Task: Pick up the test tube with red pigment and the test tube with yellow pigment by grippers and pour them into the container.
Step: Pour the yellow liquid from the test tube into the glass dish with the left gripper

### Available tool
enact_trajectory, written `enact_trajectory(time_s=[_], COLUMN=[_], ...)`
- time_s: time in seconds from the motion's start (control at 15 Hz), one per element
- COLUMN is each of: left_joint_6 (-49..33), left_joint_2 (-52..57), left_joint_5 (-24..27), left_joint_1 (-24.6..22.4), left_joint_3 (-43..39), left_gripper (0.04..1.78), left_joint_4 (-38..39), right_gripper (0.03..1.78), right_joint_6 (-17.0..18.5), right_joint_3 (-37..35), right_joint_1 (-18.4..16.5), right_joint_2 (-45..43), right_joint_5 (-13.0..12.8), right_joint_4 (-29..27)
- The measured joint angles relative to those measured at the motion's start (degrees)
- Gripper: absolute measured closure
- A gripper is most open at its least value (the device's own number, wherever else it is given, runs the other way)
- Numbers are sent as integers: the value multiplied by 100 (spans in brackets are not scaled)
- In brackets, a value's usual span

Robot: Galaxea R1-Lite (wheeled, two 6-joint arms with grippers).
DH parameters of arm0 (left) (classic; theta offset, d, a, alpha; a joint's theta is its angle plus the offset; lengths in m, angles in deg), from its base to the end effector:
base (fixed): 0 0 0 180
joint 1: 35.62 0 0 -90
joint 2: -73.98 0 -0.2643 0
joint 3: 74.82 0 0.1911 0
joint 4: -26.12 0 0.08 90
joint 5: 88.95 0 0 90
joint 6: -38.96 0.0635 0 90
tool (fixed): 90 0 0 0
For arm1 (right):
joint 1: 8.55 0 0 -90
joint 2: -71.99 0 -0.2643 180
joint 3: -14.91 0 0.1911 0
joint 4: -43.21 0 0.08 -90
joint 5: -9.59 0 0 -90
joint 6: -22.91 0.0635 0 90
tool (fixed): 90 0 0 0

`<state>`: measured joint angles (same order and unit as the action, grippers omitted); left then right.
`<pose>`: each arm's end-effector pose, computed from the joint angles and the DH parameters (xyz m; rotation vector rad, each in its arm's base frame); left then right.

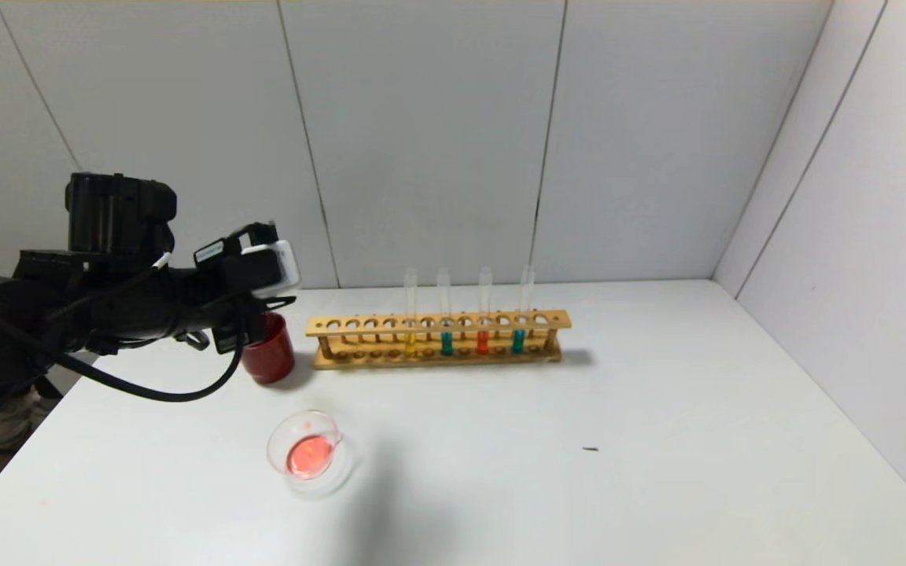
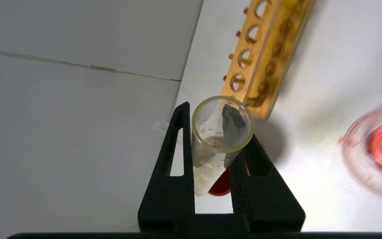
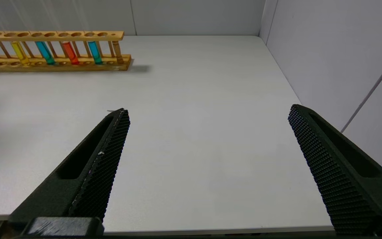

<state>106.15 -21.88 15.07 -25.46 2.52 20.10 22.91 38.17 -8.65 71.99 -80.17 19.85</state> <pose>0.3290 -0.0746 0.1434 1.1213 0.1366 -0.6178 0.0548 0.0002 0.0752 0.0000 0.0017 0.0024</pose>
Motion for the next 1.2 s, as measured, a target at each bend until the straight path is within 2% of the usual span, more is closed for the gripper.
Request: enact_trajectory(time_s=[0.2, 0.53, 1.0, 1.2], left_joint_6=[1309, 2263, 3667, 3884], left_joint_2=[-27, -107, -212, -226], left_joint_5=[11, -11, -252, -355], left_joint_1=[-11, -22, -149, -232], left_joint_3=[-574, -1610, -1788, -1794], left_gripper=[148, 148, 148, 148], left_joint_4=[328, 1456, 1419, 1397], right_gripper=[6, 6, 6, 6], right_joint_6=[0, 0, 0, 0], right_joint_3=[0, 0, 0, 0], right_joint_1=[0, 0, 2, 0], right_joint_2=[0, 0, 0, 0], right_joint_5=[0, 0, 0, -2], right_joint_4=[0, 0, 0, 0])
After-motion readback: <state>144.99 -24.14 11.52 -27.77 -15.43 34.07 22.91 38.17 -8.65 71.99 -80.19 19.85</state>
